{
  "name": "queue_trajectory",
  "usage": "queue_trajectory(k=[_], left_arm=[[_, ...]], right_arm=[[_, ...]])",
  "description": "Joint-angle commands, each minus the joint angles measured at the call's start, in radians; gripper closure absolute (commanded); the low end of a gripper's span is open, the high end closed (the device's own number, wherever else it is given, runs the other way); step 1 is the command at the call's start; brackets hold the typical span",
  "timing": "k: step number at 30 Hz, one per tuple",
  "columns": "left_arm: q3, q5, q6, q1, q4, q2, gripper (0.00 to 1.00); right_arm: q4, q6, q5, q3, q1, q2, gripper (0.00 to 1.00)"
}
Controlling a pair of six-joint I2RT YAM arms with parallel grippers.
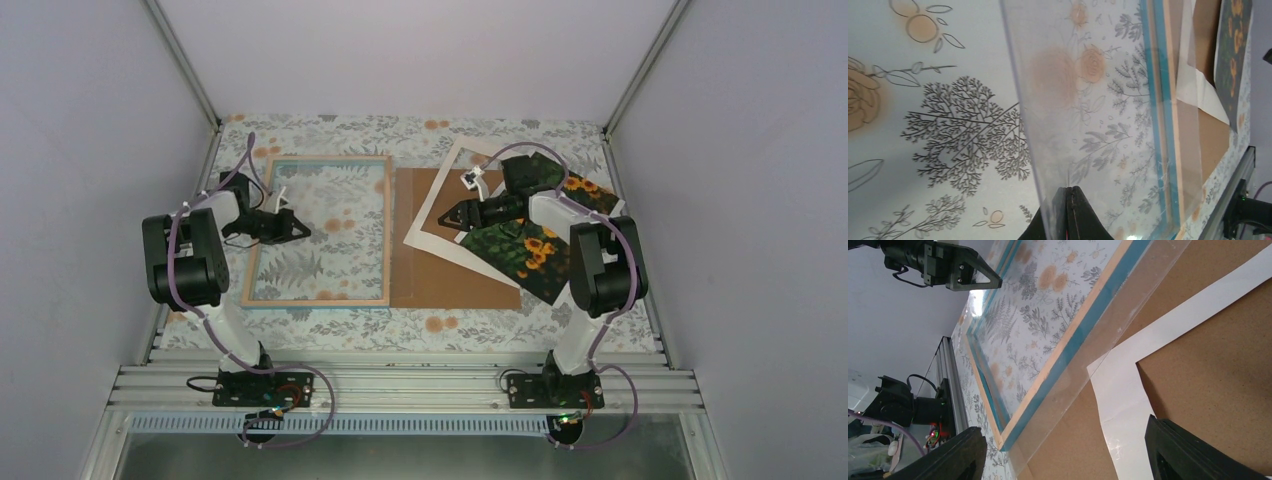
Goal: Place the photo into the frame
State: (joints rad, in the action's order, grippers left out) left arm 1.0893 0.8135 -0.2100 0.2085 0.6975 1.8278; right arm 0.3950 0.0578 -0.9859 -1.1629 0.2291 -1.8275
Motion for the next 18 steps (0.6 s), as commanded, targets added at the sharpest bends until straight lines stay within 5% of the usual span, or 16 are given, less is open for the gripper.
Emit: queue_trajectory(k=[1, 18], left_arm=[[0.035, -0.077, -0.026, 0.014, -0.013, 0.014, 0.98], [0.056, -0.168, -0.072, 0.034, 0.015, -0.002, 0.98]], right_arm=[[-0.031, -0.001, -0.014, 0.017, 0.010, 0.050, 0.21], [-0.033, 0.008, -0.001, 0.022, 0.012, 0.059, 0.21]])
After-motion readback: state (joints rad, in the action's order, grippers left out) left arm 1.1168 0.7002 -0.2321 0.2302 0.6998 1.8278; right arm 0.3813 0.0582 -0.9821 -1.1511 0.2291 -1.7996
